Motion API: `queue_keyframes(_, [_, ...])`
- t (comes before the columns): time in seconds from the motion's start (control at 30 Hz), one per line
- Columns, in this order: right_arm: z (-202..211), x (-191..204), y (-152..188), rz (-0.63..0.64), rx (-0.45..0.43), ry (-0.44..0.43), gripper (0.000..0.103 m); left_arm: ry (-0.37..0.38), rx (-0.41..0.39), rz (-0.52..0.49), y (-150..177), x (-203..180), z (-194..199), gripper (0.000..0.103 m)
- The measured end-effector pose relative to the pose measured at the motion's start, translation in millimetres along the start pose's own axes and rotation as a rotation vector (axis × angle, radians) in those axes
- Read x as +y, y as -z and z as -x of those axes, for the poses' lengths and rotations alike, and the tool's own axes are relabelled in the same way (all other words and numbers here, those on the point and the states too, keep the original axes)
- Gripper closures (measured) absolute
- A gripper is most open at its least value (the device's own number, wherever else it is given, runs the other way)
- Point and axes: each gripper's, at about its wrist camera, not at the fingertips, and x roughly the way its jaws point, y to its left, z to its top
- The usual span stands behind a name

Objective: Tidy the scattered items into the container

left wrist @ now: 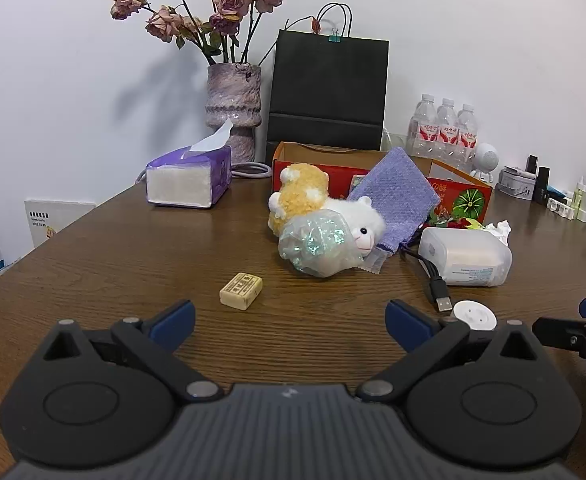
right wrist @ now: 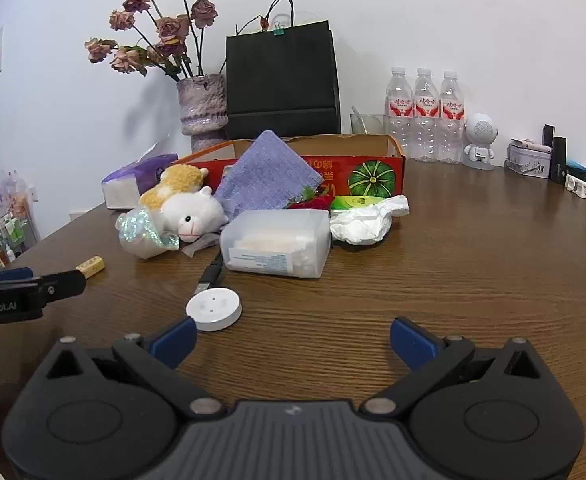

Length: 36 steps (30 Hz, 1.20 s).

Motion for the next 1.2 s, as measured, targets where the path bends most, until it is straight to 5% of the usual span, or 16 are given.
queue_keyframes(1.2, [-1.5,0.4,0.4,0.002,0.006,0.01,0.0,-0.001,0.002,-0.013,1.6,-2.2,0.6,0.0])
